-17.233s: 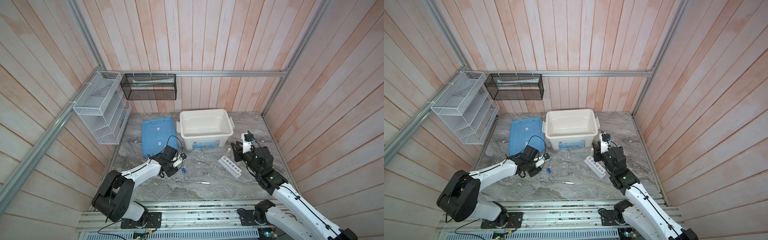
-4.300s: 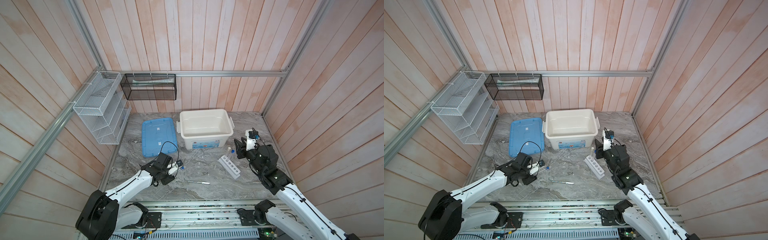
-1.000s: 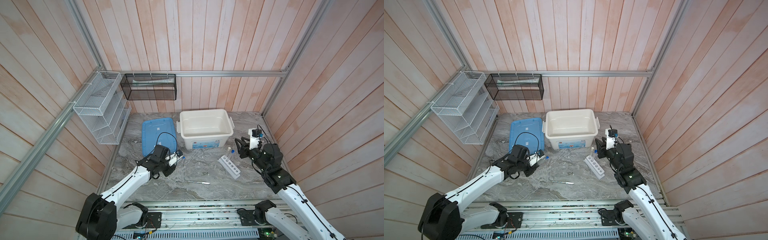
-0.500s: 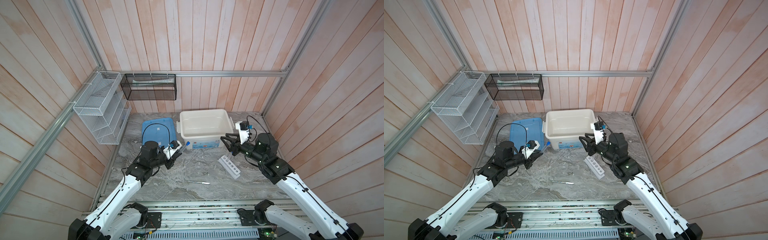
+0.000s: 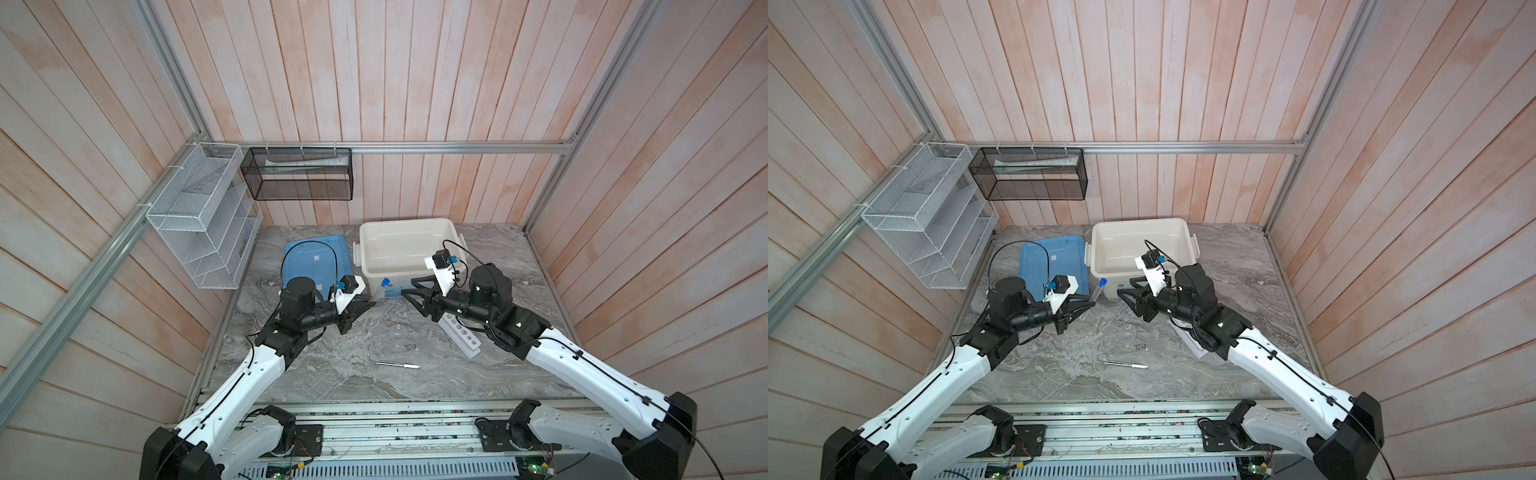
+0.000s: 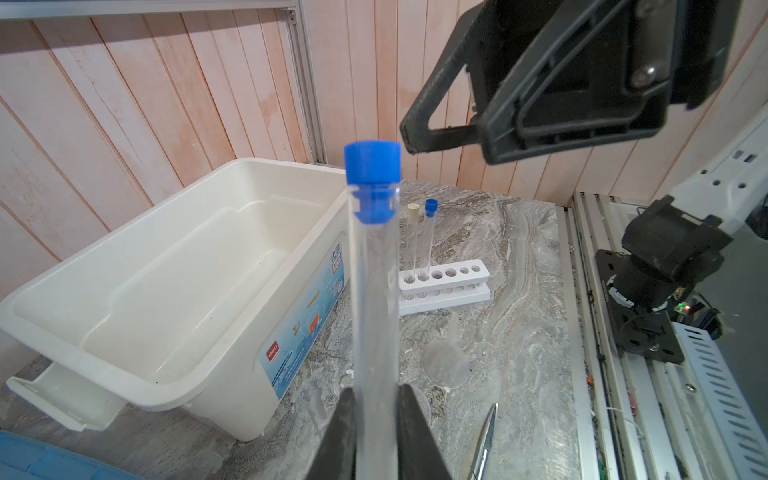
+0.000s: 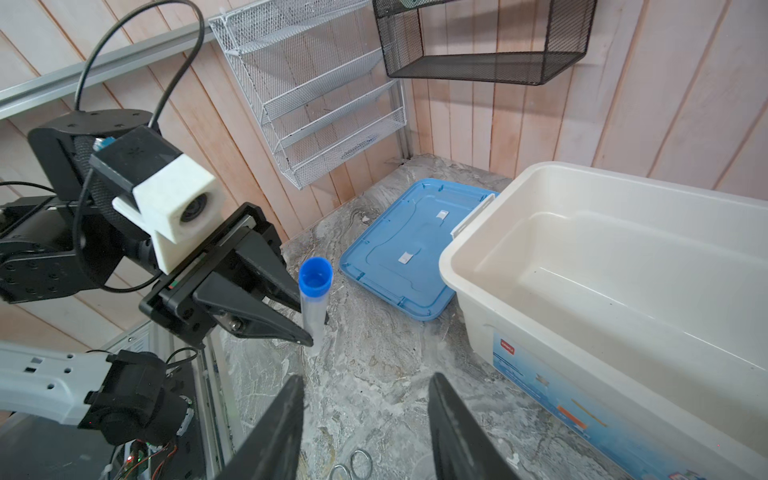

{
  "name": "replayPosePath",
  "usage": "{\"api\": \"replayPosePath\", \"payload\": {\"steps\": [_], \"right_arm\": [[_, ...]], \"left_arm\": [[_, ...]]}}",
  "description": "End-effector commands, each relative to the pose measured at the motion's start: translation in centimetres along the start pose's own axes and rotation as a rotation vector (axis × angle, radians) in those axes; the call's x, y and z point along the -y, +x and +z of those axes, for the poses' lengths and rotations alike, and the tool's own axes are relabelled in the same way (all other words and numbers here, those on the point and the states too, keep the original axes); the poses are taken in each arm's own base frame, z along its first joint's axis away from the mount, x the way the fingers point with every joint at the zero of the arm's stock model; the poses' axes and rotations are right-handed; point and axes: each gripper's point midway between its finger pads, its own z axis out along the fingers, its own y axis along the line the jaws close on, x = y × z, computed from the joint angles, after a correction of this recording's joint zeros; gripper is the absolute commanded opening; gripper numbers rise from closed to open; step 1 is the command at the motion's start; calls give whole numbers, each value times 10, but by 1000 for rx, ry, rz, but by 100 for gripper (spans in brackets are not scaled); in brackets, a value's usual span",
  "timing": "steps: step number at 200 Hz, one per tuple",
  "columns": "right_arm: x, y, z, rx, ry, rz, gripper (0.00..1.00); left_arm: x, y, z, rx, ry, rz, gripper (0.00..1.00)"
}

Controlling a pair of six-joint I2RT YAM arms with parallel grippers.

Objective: Organize the chemistry lab equipment
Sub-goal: 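Reach the right gripper to the blue cap and close on it while left holds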

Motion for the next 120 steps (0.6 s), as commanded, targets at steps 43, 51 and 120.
{"api": "replayPosePath", "payload": {"steps": [43, 51, 120], "right_arm": [[-26, -25, 21, 68, -126, -40, 49], [-27, -25, 22, 66, -133, -41, 49], [-36, -18, 37, 48, -196, -31, 41]], "left_arm": [[11, -19, -2, 54, 82, -3, 17], [11, -18, -2, 52, 82, -5, 17], [15, -24, -2, 70, 113, -11, 17]]}}
